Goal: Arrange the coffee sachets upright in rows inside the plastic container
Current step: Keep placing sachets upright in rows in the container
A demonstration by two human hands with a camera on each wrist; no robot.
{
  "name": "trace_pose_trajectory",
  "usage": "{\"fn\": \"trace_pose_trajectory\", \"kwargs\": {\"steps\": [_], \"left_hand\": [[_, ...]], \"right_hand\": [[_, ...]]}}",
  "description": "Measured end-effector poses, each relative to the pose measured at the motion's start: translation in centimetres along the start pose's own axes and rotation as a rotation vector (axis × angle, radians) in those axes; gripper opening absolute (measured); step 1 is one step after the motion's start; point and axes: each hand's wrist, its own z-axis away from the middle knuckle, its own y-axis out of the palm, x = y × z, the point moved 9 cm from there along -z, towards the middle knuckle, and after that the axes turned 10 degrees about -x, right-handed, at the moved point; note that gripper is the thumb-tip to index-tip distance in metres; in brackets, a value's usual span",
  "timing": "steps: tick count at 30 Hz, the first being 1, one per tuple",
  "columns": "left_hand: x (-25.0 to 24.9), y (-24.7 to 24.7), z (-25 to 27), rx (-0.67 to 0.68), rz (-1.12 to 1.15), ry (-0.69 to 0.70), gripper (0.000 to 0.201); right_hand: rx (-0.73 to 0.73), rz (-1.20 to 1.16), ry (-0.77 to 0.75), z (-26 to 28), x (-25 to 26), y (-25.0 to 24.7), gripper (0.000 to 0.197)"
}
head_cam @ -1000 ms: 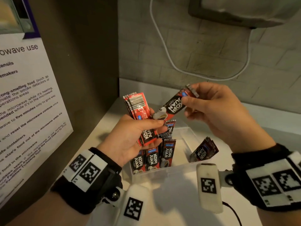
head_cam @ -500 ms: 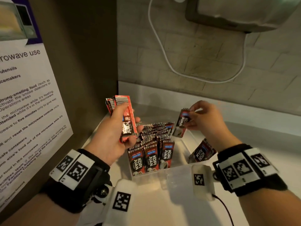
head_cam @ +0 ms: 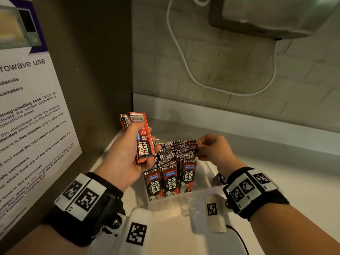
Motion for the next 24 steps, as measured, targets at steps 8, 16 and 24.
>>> {"fn": "trace_pose_trajectory", "kwargs": {"steps": [8,16,24], "left_hand": [[-0.1,0.3,0.3,0.029,-0.015,0.014,0.023],[-0.1,0.8,0.6,0.063,-0.04,0.015,0.021],[0.6,2.2,1.4,0.123,-0.091,0.029,0.005]], "right_hand": [[-0.033,-0.027,-0.006,-0.8,-0.2,0.2,0.018],[-0.175,-0.065,-0.052,0.4,2.0,-2.2,0.019],[-0.015,-0.071,-0.152,3.4,7.3,-2.5,0.018]]}}
